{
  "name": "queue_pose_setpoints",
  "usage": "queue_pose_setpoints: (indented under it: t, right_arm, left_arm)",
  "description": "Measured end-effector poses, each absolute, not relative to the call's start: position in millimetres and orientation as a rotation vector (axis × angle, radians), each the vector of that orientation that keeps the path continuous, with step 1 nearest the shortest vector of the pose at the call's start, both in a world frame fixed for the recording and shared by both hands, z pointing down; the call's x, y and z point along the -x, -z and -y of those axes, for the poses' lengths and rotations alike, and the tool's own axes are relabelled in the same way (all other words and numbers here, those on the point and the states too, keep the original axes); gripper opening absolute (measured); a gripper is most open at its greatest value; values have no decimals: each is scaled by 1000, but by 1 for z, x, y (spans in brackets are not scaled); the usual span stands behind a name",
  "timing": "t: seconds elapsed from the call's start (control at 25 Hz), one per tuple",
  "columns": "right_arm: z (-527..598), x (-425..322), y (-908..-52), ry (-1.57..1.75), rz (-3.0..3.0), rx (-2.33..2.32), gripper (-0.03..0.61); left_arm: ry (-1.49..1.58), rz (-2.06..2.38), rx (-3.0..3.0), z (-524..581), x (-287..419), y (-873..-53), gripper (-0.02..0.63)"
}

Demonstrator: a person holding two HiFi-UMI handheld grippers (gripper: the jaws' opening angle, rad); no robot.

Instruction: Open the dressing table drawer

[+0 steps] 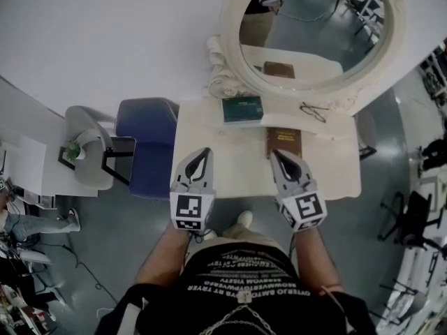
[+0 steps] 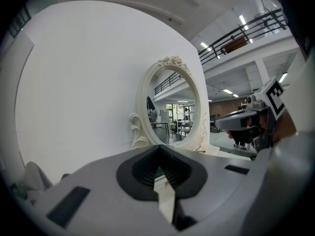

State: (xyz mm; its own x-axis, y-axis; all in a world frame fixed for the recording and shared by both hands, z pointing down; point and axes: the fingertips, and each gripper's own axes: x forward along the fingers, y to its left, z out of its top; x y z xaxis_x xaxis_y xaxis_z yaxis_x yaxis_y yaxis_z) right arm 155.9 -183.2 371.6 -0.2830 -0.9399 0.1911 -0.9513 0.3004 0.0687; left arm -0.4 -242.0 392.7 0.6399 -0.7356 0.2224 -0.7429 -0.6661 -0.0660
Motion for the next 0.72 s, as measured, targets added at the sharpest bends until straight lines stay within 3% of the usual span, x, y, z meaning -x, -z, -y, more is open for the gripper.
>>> queue_pose_setpoints:
  t: [0.72]
  right_arm:
    - [231, -197, -383, -88, 2497, -1626, 3]
  left_arm:
    - [-470, 1439, -2705, 265, -28, -430, 3]
